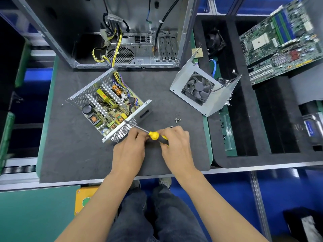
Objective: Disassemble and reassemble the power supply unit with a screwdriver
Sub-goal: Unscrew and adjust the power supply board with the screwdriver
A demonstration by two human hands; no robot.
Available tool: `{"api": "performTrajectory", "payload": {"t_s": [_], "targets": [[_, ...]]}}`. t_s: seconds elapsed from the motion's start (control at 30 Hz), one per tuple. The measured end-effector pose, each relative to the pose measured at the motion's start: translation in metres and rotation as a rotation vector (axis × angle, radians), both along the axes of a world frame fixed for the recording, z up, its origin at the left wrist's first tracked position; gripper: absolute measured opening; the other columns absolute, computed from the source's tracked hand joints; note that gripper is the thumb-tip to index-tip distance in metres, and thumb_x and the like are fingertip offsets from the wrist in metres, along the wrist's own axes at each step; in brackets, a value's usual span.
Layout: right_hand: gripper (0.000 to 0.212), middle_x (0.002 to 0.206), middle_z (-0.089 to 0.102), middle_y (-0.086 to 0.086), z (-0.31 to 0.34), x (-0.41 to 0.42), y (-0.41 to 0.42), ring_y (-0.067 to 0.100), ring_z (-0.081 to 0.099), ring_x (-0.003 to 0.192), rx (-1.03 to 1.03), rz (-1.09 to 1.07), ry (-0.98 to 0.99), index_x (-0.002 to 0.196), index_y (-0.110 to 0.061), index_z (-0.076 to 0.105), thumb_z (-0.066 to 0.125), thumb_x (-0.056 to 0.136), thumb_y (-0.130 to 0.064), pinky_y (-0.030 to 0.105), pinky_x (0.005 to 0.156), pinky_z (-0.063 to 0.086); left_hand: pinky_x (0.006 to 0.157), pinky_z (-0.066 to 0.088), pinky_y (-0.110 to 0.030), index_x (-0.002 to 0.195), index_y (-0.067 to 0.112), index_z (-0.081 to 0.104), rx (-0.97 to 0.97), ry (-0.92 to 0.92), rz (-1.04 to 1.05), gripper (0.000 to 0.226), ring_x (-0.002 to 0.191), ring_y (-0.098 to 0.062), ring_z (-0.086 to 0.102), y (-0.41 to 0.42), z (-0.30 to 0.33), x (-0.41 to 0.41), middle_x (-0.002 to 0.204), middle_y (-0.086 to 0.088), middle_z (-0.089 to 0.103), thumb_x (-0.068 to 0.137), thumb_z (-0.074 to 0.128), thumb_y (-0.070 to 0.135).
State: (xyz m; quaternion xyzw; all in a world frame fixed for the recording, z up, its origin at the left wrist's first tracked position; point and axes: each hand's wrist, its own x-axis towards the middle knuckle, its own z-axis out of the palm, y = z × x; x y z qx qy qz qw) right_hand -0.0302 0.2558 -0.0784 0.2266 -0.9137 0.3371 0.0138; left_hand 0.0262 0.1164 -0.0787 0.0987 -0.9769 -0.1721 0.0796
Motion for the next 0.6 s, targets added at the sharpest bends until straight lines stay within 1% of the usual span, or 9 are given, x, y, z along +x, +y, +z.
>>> {"api": "performTrajectory", "payload": {"t_s": [0.03,0.1,0.17,0.23,0.3,0.37,0.43,0.53,0.6], "targets": [[0.03,0.086,0.065,-0.006,0.002,-0.003,0.004,0.019,0.05,0.082,-0.041,-0.054,0.009,0.086,-0.011,0.07,0.068,0.071,0.014,0.035,0.071,0.034,0.036,0.041,-0.031,0.094,0.007,0.071,0.04,0.025,0.02,0.022,0.052,-0.032,0.056,-0.001,-0.003,0.002,0.089,-0.013,0.063,0.077,0.079,-0.005],[0.021,0.084,0.058,-0.011,0.007,-0.014,0.014,0.018,0.048,0.079,-0.116,-0.193,0.016,0.084,-0.01,0.066,0.07,0.076,0.01,0.038,0.071,0.038,0.04,0.048,-0.037,0.102,0.008,0.073,0.093,0.046,0.04,0.024,0.06,-0.03,0.059,-0.003,-0.006,0.007,0.097,-0.01,0.065,0.083,0.072,-0.006],[0.01,0.083,0.058,-0.004,0.009,-0.032,0.021,0.026,0.052,0.079,-0.138,-0.276,-0.069,0.086,-0.008,0.062,0.071,0.086,-0.004,0.044,0.072,0.043,0.042,0.051,-0.041,0.108,0.006,0.072,0.139,0.069,0.059,0.027,0.064,-0.031,0.061,-0.003,-0.009,0.011,0.101,-0.011,0.066,0.085,0.07,-0.008],[0.014,0.086,0.06,0.003,0.009,-0.048,0.023,0.029,0.051,0.084,-0.124,-0.283,-0.173,0.088,-0.008,0.06,0.072,0.089,-0.016,0.037,0.074,0.038,0.044,0.052,-0.042,0.109,0.004,0.072,0.163,0.11,0.088,0.027,0.066,-0.031,0.063,-0.003,-0.011,0.012,0.103,-0.011,0.067,0.085,0.07,-0.009],[0.02,0.083,0.055,0.001,0.008,-0.057,0.021,0.026,0.047,0.084,-0.086,-0.261,-0.212,0.087,-0.008,0.058,0.073,0.088,-0.021,0.03,0.068,0.028,0.045,0.053,-0.041,0.108,0.004,0.073,0.164,0.16,0.096,0.023,0.066,-0.03,0.063,-0.004,-0.013,0.016,0.102,-0.011,0.067,0.088,0.069,-0.005],[0.026,0.073,0.043,-0.006,0.009,-0.06,0.018,0.025,0.043,0.078,-0.048,-0.225,-0.166,0.079,-0.01,0.053,0.075,0.087,-0.021,0.029,0.062,0.021,0.044,0.053,-0.04,0.107,0.004,0.073,0.16,0.202,0.089,0.018,0.064,-0.028,0.062,-0.004,-0.012,0.02,0.1,-0.01,0.066,0.09,0.068,-0.002],[0.031,0.068,0.036,-0.011,0.01,-0.061,0.016,0.024,0.04,0.073,-0.02,-0.201,-0.134,0.074,-0.015,0.046,0.073,0.088,-0.018,0.026,0.057,0.022,0.043,0.052,-0.039,0.105,0.004,0.073,0.162,0.224,0.086,0.016,0.064,-0.027,0.061,-0.003,-0.01,0.023,0.098,-0.009,0.066,0.091,0.068,0.0],[0.03,0.069,0.042,-0.005,0.007,-0.061,0.015,0.02,0.041,0.069,-0.007,-0.213,-0.184,0.073,-0.016,0.046,0.07,0.09,-0.019,0.012,0.058,0.031,0.044,0.052,-0.04,0.104,0.005,0.073,0.187,0.237,0.092,0.014,0.064,-0.028,0.061,-0.002,-0.007,0.026,0.097,-0.008,0.066,0.094,0.063,0.005],[0.026,0.077,0.054,0.0,0.008,-0.063,0.016,0.017,0.047,0.072,-0.118,-0.299,-0.287,0.074,-0.014,0.052,0.07,0.089,-0.024,0.017,0.064,0.035,0.046,0.053,-0.04,0.103,0.004,0.073,0.215,0.261,0.088,0.017,0.066,-0.027,0.061,-0.001,-0.003,0.026,0.097,-0.008,0.065,0.097,0.059,0.01]]}}
